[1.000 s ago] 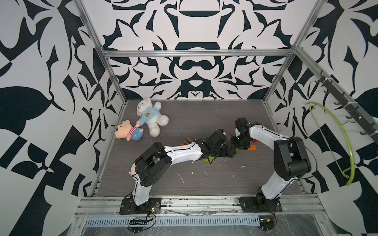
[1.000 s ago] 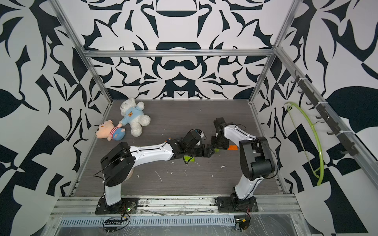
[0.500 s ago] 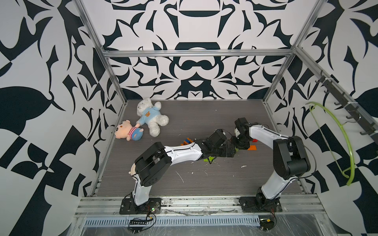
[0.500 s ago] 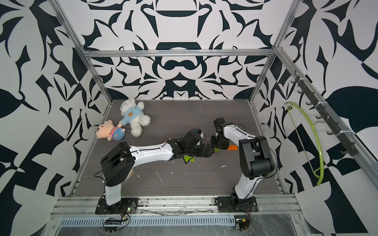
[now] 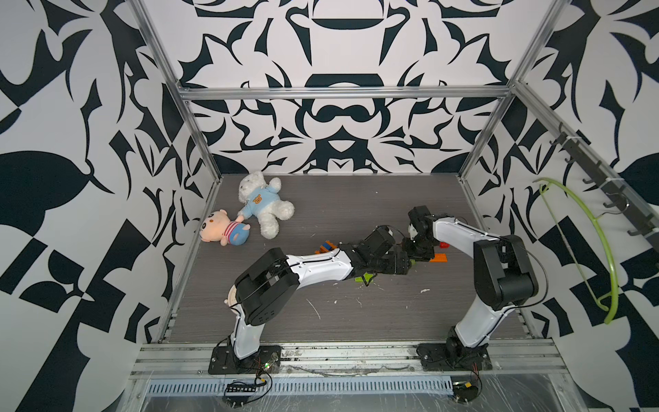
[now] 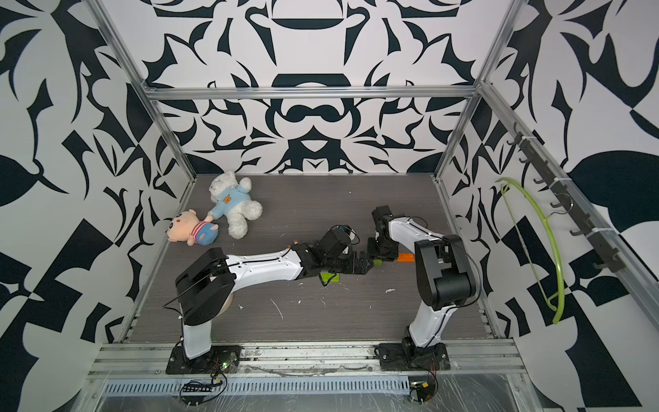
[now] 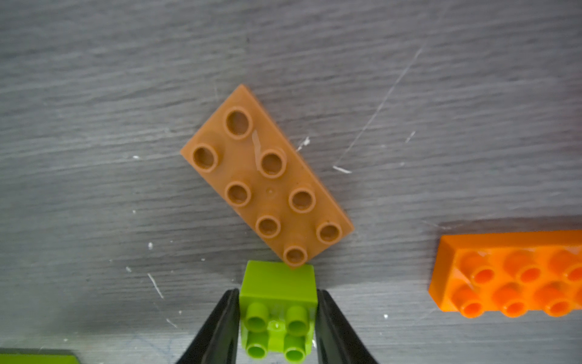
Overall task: Assemble the number 5 with lego
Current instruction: Pick up the lego brick from the center of the board.
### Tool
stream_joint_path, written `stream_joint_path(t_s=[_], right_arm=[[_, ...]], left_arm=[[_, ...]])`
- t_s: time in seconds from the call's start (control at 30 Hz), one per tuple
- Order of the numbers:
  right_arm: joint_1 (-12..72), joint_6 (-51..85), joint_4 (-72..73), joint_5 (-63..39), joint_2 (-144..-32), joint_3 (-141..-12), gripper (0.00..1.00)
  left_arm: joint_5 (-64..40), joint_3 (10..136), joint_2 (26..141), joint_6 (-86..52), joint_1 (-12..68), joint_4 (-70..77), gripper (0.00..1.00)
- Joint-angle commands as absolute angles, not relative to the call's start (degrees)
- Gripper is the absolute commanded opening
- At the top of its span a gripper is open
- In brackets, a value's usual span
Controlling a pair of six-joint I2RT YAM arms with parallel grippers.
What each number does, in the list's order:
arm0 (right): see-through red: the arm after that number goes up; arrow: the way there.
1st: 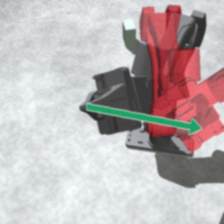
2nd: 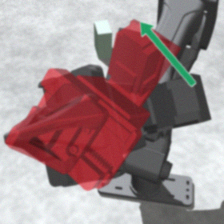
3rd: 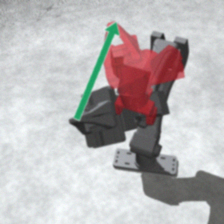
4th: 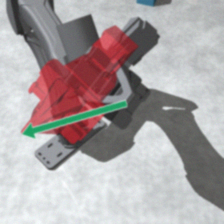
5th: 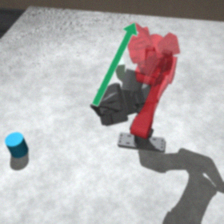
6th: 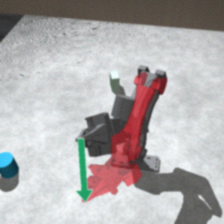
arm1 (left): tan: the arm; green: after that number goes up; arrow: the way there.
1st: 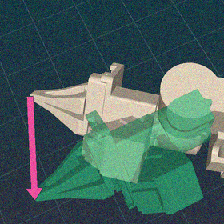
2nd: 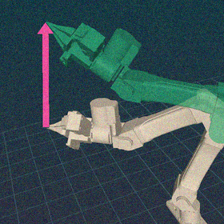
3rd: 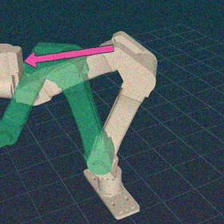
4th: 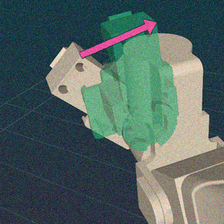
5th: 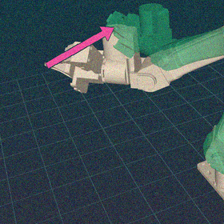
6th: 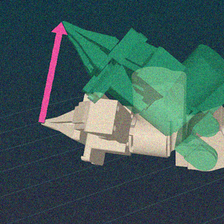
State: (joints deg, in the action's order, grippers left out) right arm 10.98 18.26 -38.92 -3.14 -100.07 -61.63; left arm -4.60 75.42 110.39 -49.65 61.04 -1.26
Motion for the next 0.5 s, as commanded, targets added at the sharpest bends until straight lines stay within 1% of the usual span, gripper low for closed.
stream_joint_path(t_s=[0.0, 0.13, 0.27, 0.47], right_arm=[[11.25, 18.74, -39.59, -2.64, -99.08, -63.37, 0.4], [11.25, 19.05, -39.97, -3.47, -97.02, -62.68, 0.37], [11.94, 19.49, -40.31, -4.38, -93.88, -61.27, 0.36], [14.52, 21.62, -40.77, -5.61, -89.15, -58.94, 0.36]], left_arm=[[-3.96, 74.97, 109.52, -49.3, 61.0, -1.86, 0.99], [-3.29, 74.89, 109.26, -49.17, 61.02, -2.36, 0.99], [-0.93, 73.46, 107.97, -49.19, 61.0, -2.63, 0.99], [5.44, 67.12, 102.45, -50.38, 61.0, -2.29, 0.99]])
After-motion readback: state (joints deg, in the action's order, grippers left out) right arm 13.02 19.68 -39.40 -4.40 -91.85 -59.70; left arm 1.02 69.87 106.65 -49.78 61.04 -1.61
